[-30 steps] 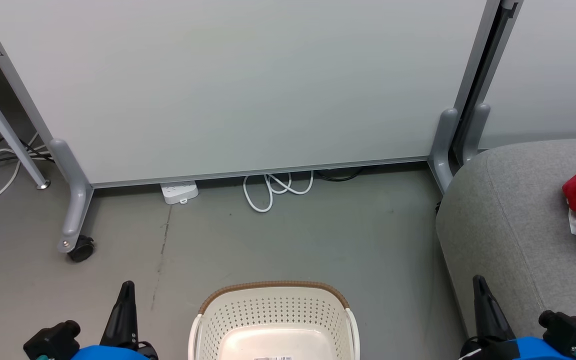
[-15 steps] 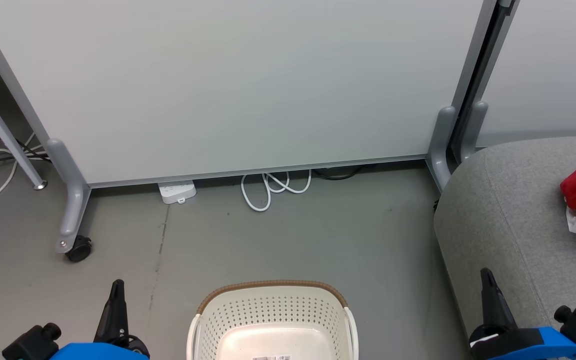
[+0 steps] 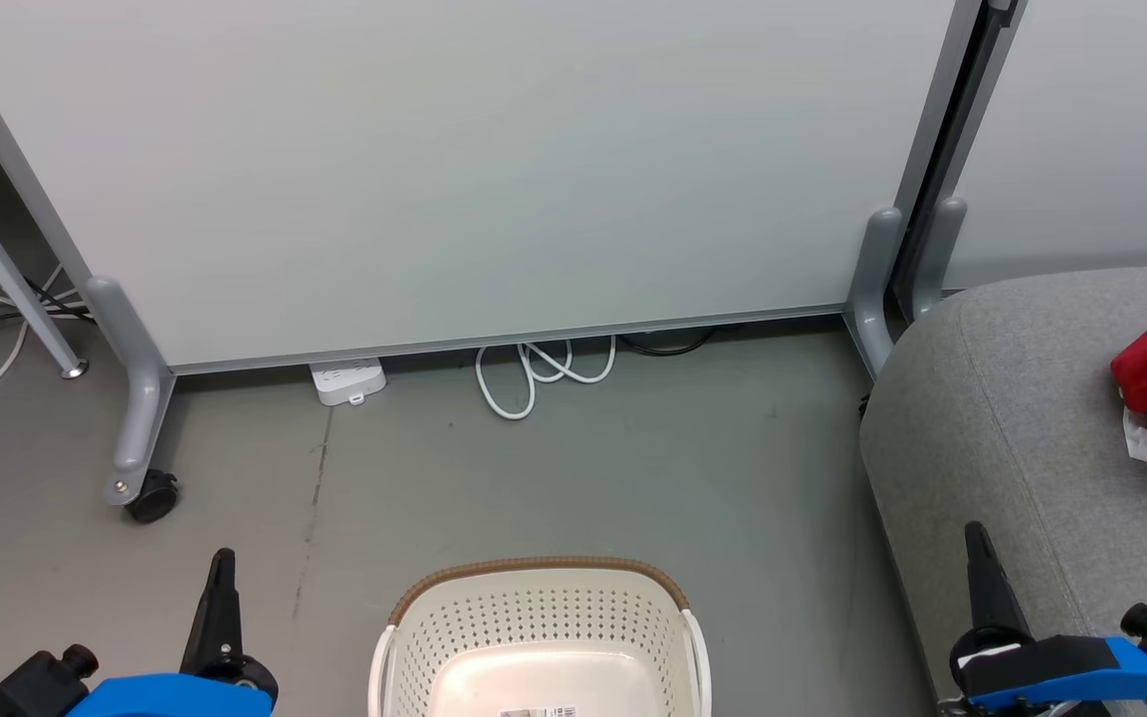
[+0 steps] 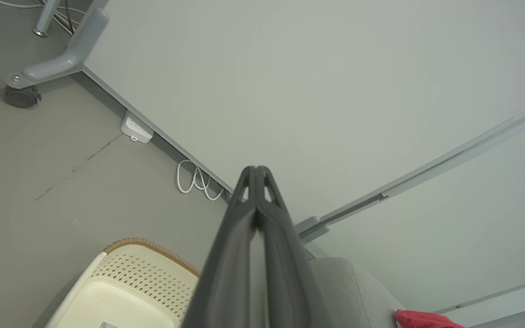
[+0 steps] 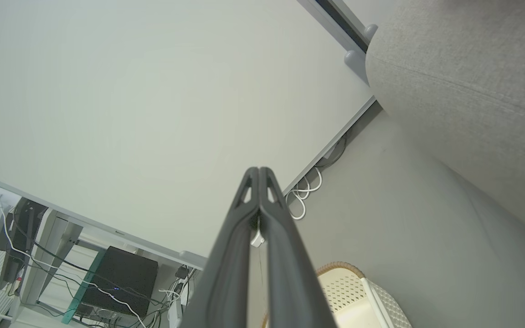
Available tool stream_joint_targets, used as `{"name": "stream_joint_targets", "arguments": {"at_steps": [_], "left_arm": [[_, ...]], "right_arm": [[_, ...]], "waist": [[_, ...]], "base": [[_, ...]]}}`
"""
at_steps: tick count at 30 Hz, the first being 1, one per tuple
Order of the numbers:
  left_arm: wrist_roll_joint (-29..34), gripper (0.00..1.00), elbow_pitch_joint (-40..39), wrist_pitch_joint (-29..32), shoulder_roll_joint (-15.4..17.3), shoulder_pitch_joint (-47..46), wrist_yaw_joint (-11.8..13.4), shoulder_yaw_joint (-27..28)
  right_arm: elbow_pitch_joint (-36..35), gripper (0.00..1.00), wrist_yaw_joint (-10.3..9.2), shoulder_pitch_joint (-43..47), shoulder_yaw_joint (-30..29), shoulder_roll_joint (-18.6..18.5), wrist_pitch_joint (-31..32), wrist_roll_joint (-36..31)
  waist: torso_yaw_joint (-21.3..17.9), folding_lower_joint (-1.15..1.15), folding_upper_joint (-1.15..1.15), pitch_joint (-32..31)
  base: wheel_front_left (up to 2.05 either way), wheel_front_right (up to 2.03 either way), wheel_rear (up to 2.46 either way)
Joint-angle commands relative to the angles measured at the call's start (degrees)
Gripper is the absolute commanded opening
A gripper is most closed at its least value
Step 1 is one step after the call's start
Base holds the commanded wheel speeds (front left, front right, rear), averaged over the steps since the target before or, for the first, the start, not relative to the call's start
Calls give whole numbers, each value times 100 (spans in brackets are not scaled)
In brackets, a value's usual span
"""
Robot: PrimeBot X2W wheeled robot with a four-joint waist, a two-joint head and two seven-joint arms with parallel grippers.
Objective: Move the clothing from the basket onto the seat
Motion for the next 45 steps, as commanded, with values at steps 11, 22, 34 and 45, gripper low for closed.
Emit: {"name": "stream_joint_targets", "arguments": {"at_steps": [11,22,34,45], "left_arm": [[-776,0,-132,205,38,-184,-30,115],[-1431,0,-176,382,41,-208,-39,192],[-2076,0,-219,547,44,-219,-44,256],[-2614,0,-252,693,47,-235,-52,313]], "right_arm": [[-91,0,-1,-205,-83,-3,211,816],[-99,0,-2,-274,-142,-2,380,1493],[-105,0,-2,-333,-201,-1,555,2160],[-110,0,-2,-385,-248,0,697,2720]], "waist": [[-27,0,0,15],[-55,0,0,30],[-85,0,0,47],[-112,0,0,63]], "base": [[0,0,0],[0,0,0],[0,0,0],[0,0,0]]}}
